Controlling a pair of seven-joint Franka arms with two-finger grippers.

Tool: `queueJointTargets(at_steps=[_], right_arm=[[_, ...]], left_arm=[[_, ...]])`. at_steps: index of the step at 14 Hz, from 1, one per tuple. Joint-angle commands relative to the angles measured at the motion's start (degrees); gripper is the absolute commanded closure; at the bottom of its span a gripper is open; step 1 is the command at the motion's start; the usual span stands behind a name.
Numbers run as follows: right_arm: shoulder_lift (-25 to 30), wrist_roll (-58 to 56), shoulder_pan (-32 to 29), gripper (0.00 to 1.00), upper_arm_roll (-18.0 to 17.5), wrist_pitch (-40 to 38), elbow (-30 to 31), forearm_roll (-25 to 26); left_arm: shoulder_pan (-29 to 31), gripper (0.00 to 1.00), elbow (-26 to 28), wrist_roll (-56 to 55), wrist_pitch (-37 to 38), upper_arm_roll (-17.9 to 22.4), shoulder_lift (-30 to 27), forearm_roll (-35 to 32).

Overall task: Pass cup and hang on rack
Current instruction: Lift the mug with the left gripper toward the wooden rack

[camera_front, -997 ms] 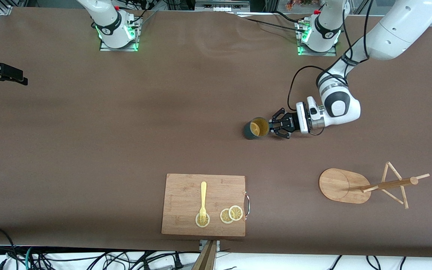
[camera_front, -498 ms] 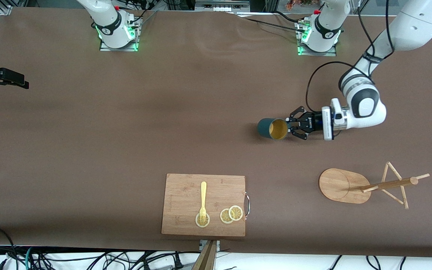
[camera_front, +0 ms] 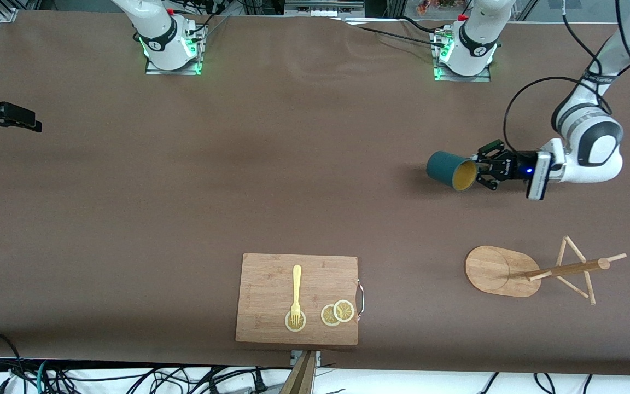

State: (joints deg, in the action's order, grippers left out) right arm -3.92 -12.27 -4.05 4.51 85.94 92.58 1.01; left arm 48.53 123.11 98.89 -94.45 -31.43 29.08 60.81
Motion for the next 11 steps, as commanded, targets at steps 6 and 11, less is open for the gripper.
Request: queueJointTargets(at_steps=[6,11], right_arm=[[-1.00,-0.39,-0.08,0.00,0.06,2.04,-0.56,-0.39],[-2.05,-0.56,-0.35,0.00,0.06,4.58,-1.17,-0.39]], left_arm=[[9.74,1.00,-12.17,-30.56,14.37,-0.13,3.60,-4.83],[10.62,1.00,-17.64,-44.02,15.52,-0.04,8.62,-3.86]])
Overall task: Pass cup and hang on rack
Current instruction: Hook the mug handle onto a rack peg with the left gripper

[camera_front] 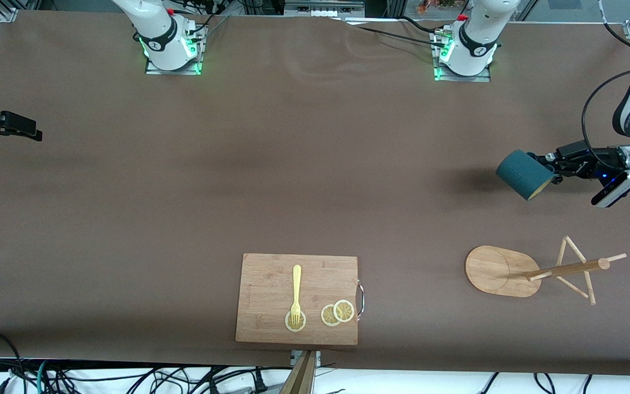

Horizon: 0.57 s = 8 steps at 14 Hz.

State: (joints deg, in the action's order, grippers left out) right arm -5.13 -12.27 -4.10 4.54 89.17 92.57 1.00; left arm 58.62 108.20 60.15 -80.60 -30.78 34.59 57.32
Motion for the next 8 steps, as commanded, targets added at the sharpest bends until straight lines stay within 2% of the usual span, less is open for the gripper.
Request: queueJointTargets(at_steps=[1,5,8], right_arm=[[-1.10,-0.65,-0.29,0.00,0.03,2.14,-1.86,-0.30],[-1.46,-0.74,-0.21,0.00,0.03,2.15,-2.22,-0.30],[-1.46,-0.65,0.06,0.00,-0.06,2.15,-2.22,-0.30]], left_arm=[[0.44,1.00,-3.77,-8.00,1.68,-0.68,3.99,0.68],[0.00,1.00,-10.80,-22.07,1.68,-0.68,8.91,3.41],[-0.18,1.00,-13.97,-26.74,1.68,-0.77,11.64,4.99]])
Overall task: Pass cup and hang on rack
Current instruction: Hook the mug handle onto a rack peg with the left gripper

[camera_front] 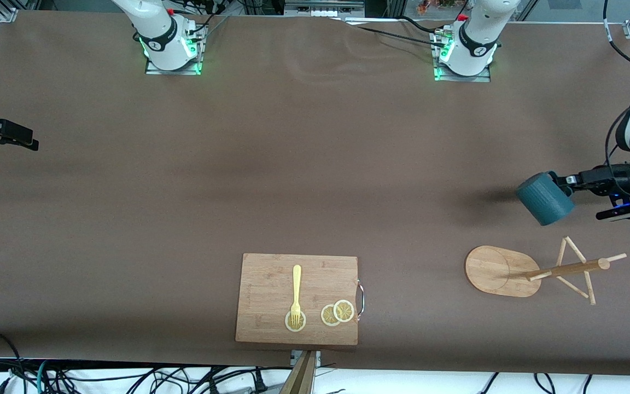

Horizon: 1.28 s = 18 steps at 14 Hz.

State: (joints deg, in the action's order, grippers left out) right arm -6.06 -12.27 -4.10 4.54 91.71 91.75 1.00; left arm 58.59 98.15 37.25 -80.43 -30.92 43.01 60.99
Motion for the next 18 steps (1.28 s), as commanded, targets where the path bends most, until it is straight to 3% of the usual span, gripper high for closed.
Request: queueJointTargets(at_steps=[1,13,18], right_arm=[[-0.53,-0.65,0.06,0.00,-0.05,-0.39,-1.40,-0.30],[-0.53,-0.04,0.23,0.00,-0.23,-0.39,-1.40,-0.30],[-0.53,-0.12,0.23,0.00,-0.23,-0.39,-1.40,-0.30]], left_arm=[[-0.15,1.00,-4.71,-4.81,1.50,-0.55,4.09,1.41],[-3.75,1.00,-15.87,-12.46,0.71,-0.55,12.71,3.79],[-5.50,1.00,-18.25,-14.93,0.71,2.26,14.38,6.51]])
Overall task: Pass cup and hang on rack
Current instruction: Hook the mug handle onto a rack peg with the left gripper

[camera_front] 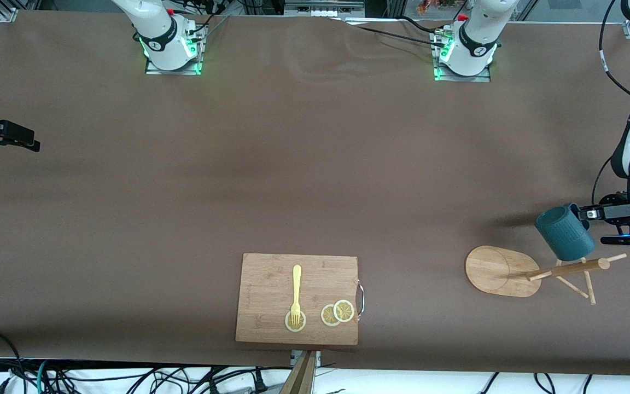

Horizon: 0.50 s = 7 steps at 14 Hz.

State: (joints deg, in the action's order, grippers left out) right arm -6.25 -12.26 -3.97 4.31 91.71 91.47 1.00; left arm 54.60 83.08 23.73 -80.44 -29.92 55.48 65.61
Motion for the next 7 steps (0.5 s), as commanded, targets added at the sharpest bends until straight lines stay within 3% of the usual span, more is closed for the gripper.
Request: queueJointTargets(at_steps=[1,7], right_arm=[[-0.34,-0.04,0.10,0.00,0.00,-0.39,-1.12,-0.39],[-0.34,0.04,0.19,0.00,-0.09,-0.39,-1.12,-0.39]], left_arm=[[-1.68,1.00,-3.80,-1.40,0.72,1.44,2.52,1.89],[-2.30,1.00,-3.89,-1.58,-1.91,1.44,3.93,2.76]])
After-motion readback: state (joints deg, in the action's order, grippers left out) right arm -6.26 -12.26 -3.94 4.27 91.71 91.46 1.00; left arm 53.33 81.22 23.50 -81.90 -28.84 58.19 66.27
